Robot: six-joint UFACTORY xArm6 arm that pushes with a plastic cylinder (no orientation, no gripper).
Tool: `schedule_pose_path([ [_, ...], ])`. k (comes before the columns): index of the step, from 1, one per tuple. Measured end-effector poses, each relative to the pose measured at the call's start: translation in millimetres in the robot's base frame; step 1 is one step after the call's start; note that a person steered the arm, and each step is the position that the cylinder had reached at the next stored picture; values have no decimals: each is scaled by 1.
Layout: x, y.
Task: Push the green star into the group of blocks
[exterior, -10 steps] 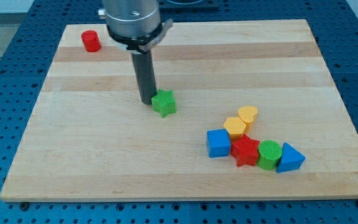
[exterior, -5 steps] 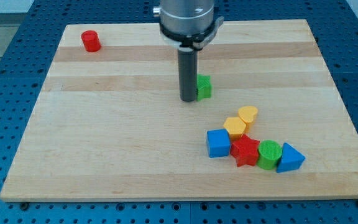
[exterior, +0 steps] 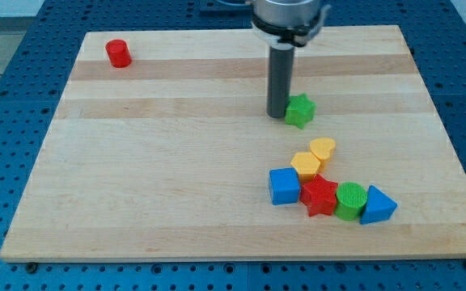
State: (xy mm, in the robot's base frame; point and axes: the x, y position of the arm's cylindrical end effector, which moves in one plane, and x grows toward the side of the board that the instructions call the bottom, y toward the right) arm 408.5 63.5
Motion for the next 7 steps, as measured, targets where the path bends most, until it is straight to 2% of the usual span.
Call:
schedule_pose_path([
  [1, 4, 44],
  [3, -37, 81],
  [4, -29, 117],
  [6, 36, 127],
  [7, 44, 159],
])
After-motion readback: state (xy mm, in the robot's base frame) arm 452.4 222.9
